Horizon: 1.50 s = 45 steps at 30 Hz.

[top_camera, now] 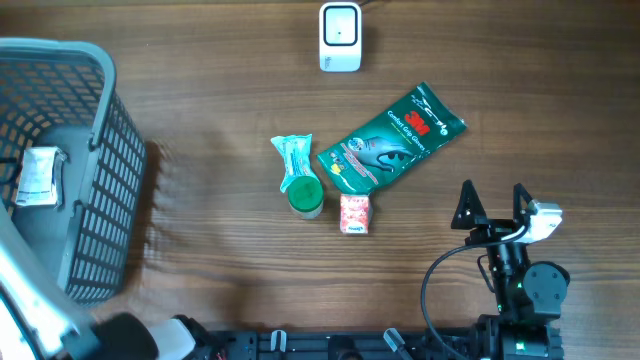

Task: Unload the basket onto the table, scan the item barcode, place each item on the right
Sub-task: 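Reach the left gripper into the basket and grasp the white pouch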

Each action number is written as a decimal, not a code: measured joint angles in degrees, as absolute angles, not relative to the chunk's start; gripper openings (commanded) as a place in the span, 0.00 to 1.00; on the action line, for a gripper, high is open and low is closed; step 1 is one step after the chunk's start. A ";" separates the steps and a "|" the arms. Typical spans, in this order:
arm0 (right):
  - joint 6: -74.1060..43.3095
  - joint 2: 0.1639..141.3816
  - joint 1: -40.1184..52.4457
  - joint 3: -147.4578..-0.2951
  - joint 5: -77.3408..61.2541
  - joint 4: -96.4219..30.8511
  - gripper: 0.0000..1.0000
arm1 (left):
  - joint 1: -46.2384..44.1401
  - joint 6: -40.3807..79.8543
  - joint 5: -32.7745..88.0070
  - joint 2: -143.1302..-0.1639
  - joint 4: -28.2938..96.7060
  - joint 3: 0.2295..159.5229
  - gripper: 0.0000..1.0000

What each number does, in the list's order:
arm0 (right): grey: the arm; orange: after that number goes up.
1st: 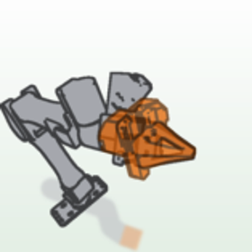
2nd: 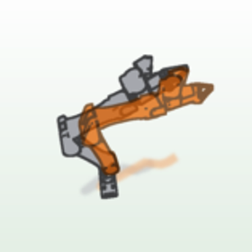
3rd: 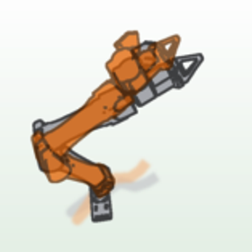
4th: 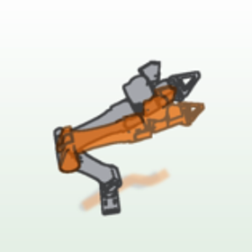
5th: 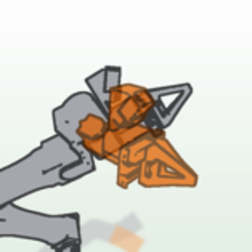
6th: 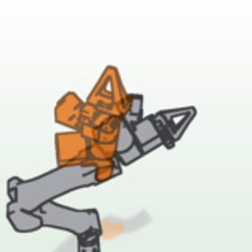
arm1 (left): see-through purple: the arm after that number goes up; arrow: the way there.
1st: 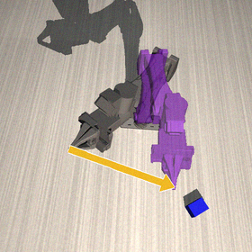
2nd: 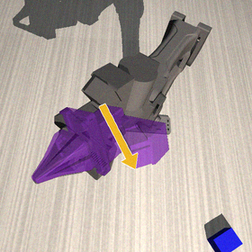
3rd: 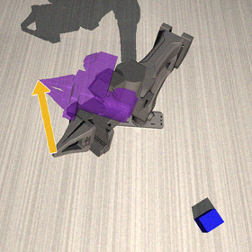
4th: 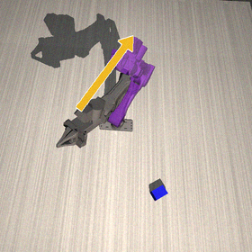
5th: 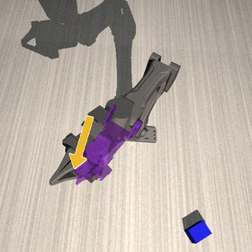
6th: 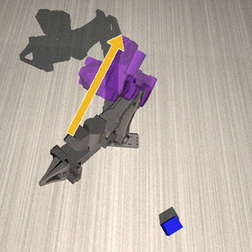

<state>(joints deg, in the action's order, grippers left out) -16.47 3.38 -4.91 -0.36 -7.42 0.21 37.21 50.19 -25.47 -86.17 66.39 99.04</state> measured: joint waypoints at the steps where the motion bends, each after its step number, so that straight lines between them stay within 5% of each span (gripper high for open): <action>1: -16.47 3.38 -4.91 -0.36 -7.42 0.21 1.00 | 38.09 51.90 -24.25 -88.79 65.67 96.92 1.00; 8: -16.47 3.38 -4.91 -0.36 -7.42 0.21 1.00 | 38.92 54.13 -22.37 -103.98 56.64 87.18 1.00; 10: -16.47 3.38 -4.91 -0.36 -7.42 0.21 1.00 | 39.22 54.11 -22.35 -105.91 54.57 84.60 0.92; 12: -16.47 3.38 -4.91 -0.36 -7.42 0.21 1.00 | 39.97 53.76 -22.37 -106.08 49.76 81.71 0.69; 13: -16.47 3.38 -4.91 -0.36 -7.42 0.21 1.00 | 40.51 52.84 -22.35 -106.15 47.83 80.18 0.47; 14: -16.47 3.38 -4.91 -0.36 -7.42 0.21 1.00 | 40.99 51.42 -22.33 -106.19 45.06 78.83 0.04; 26: -16.47 3.38 -4.91 -0.36 -7.42 0.21 1.00 | 41.32 43.64 -23.31 -110.80 30.52 78.24 0.04; 44: -16.47 3.38 -4.91 -0.36 -7.42 0.21 1.00 | 33.45 42.68 -18.00 -111.85 40.29 77.95 0.04; 45: -16.47 3.38 -4.91 -0.36 -7.42 0.21 1.00 | 33.47 42.68 -17.56 -110.91 40.56 77.78 0.10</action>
<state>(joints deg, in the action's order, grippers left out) -16.47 3.38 -4.91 -0.36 -7.42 0.21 33.47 42.68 -17.56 -110.91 40.56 77.78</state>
